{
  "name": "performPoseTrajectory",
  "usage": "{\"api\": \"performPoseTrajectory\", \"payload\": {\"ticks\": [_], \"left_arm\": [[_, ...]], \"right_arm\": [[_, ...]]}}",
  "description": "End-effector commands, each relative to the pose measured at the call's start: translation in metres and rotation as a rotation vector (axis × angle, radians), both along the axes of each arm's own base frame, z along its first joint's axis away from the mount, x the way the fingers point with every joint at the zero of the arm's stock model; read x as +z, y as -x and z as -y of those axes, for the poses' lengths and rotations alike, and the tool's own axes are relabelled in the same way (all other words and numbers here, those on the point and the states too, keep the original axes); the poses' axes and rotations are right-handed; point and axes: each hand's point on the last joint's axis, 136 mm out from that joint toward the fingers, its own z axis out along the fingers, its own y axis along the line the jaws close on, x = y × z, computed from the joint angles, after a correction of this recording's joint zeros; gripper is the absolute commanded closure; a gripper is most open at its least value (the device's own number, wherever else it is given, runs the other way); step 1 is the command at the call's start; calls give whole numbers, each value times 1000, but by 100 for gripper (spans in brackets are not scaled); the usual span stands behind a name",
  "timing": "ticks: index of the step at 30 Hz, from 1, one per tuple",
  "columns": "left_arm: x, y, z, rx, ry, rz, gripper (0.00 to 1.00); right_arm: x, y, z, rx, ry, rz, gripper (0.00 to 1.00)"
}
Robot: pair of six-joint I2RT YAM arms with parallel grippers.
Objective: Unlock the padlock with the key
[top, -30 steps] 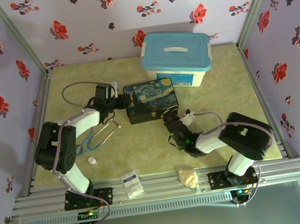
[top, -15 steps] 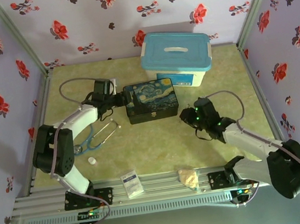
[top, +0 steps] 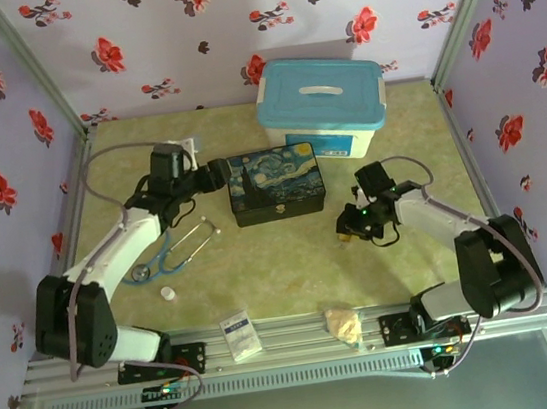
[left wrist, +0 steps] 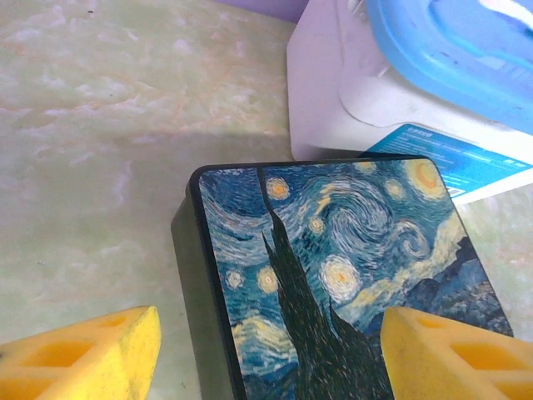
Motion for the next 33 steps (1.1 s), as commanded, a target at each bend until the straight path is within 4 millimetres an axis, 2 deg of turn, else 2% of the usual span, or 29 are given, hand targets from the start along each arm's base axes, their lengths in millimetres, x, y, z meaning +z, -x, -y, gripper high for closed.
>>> {"api": "performPoseTrajectory", "payload": {"ticks": [1,11,17,24,27,33], "left_arm": [[0,16,0,-6,17,-21,30],[6,32,16,-51,31,-19,30],[6,39,24,-76,34,-23,29],[-1,42,24,-77,24,-41,28],[-5,47,20,-78,7,-50,26],[3,53,5,-72,-20,-41,23]], "right_arm": [[-2,5,9,37,33,-39,83],[-19,8,36,76,206,-101,80],[-20,4,47,93,292,-117,74],[-22,1,70,145,481,-125,70],[-29,2,64,167,478,-148,66],[-39,-1,63,191,502,-172,65]]}}
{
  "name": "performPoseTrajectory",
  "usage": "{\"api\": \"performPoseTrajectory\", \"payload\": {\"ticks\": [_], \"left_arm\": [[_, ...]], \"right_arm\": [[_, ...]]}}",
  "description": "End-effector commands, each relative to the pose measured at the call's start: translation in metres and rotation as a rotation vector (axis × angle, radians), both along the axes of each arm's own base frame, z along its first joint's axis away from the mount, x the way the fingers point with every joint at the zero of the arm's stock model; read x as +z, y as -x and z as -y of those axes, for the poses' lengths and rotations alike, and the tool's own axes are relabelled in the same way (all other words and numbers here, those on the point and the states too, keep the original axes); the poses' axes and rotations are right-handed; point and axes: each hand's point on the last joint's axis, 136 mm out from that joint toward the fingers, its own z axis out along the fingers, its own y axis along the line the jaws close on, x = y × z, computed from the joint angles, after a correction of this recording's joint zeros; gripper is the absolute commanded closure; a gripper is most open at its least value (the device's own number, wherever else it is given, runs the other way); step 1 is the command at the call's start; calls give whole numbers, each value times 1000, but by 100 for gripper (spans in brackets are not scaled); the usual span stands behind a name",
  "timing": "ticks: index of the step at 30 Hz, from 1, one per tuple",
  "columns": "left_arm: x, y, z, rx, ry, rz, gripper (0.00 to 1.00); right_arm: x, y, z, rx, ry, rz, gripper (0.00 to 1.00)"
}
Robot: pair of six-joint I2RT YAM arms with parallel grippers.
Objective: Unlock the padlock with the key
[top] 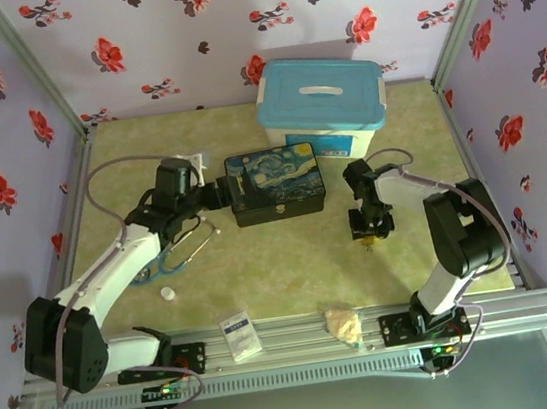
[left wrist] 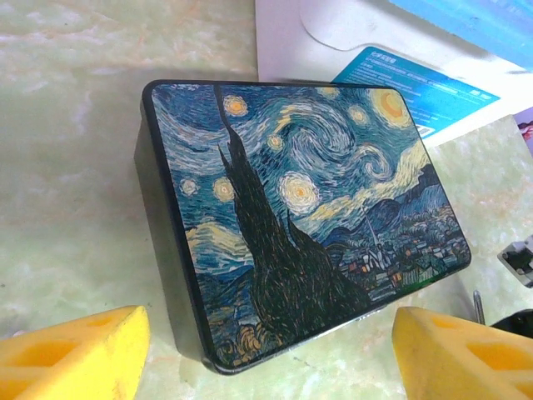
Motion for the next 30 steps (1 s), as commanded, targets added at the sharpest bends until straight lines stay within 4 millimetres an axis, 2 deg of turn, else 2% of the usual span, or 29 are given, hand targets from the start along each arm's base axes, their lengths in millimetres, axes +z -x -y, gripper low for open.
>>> {"api": "performPoseTrajectory", "payload": {"ticks": [1,4,7,14,17,18,19,20,22,24,27,30], "left_arm": [[8,8,-11,-5,-20,13,22],[9,10,-18,10,-18,12,21],[3,12,-28,35,-19,1,19],[6,10,-59,100,-20,-2,18],[8,8,-90,195,-59,11,9],[6,8,-107,253,-84,28,3],[3,7,-123,315,-112,46,0],[-2,7,-144,394,-151,66,0],[-14,7,-181,531,-214,79,0],[-24,3,-202,580,-266,112,0],[-38,-5,-218,617,-356,222,0],[-43,-16,-220,555,-465,258,0]], "right_arm": [[-4,1,8,25,59,-29,65],[-8,0,10,25,75,-37,63],[-8,-1,8,27,70,-37,54],[8,-14,5,17,57,29,52],[37,-35,12,-21,84,177,39],[51,-45,15,-38,93,256,29],[63,-54,18,-51,94,327,16],[77,-63,22,-58,95,409,2],[99,-80,35,-94,116,560,1],[110,-93,53,-156,123,661,1],[115,-106,84,-230,164,851,1],[112,-114,104,-243,144,977,1]]}}
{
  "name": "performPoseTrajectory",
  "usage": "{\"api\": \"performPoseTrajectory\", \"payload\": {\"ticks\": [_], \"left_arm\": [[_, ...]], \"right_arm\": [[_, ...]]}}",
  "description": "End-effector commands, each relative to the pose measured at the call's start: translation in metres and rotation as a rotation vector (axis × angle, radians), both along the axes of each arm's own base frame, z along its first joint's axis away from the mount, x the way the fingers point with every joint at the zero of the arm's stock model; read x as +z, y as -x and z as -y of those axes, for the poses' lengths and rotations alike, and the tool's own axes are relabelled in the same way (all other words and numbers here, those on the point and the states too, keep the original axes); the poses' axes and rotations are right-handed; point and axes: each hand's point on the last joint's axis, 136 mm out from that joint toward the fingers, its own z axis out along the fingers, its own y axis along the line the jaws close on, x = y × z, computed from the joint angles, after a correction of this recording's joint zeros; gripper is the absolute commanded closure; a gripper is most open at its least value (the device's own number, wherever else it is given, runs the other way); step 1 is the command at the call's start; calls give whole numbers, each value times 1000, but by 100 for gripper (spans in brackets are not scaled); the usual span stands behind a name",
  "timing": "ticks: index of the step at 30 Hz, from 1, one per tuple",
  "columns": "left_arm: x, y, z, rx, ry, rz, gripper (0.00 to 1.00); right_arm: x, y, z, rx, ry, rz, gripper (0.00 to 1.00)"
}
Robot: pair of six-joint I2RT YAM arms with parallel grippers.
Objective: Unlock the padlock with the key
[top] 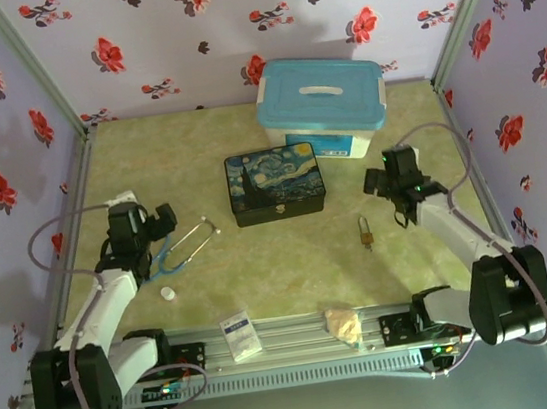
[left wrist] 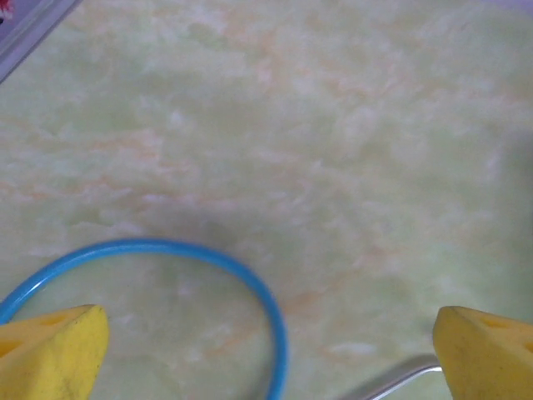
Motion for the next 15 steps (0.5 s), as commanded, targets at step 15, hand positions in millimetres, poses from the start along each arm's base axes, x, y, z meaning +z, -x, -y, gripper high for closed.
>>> {"api": "performPoseTrajectory", "payload": {"ticks": [15], "left_arm": [[-7,-64,-33,-5,-189,278,0]], "right_arm": [[0,-32,45,-82,189,528,1]]}}
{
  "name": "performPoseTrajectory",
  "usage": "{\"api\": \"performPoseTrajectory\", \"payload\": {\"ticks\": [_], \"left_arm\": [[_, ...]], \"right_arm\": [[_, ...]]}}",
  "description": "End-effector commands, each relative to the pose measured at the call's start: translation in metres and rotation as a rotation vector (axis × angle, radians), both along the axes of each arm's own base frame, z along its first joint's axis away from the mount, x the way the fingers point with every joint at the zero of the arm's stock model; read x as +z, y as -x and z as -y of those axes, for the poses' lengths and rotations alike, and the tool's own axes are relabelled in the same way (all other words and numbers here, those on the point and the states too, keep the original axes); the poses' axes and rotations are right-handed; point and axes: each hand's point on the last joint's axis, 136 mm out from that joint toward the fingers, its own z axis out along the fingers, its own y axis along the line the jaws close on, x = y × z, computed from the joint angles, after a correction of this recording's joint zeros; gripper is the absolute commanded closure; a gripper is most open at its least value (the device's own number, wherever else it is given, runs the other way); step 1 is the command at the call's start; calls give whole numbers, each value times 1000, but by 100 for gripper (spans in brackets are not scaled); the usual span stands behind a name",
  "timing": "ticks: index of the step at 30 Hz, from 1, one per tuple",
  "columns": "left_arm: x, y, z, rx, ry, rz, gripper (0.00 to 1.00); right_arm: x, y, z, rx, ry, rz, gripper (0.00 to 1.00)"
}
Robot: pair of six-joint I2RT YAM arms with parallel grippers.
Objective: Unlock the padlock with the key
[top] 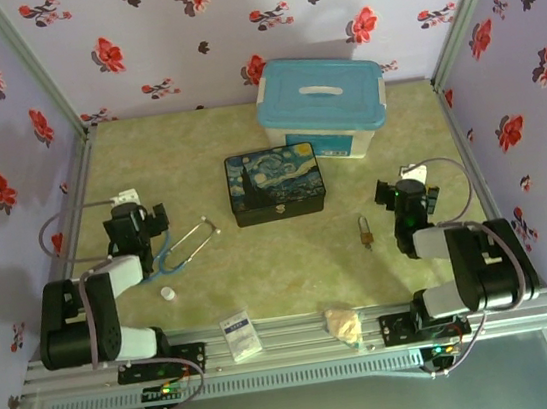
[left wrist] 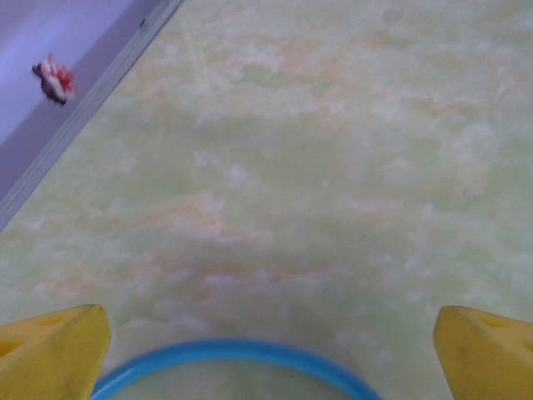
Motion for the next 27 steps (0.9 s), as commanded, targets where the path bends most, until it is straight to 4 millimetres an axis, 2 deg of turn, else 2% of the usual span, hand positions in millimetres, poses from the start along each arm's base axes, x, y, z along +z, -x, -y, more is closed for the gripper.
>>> {"api": "performPoseTrajectory", "payload": {"ticks": [1,2,5,8,10,27], "left_arm": [[15,-17,5,-49,16,164,0],[10,-18,8,-70,9,188,0],[8,-19,13,-102,13,165,0],[6,-21,13,-105,11,152,0],[6,-21,13,-102,8,146,0],[6,-21,13,-97,-1,147,0]], "right_arm": [[26,-13,4,-8,19,178,1],[20,-15,-2,26,19,173,1],[23,-18,-2,26,21,197,1],[12,-34,11,-52,6,58,1],[14,-28,14,-56,-4,102,1],[11,-34,11,-36,-15,69,1]]}}
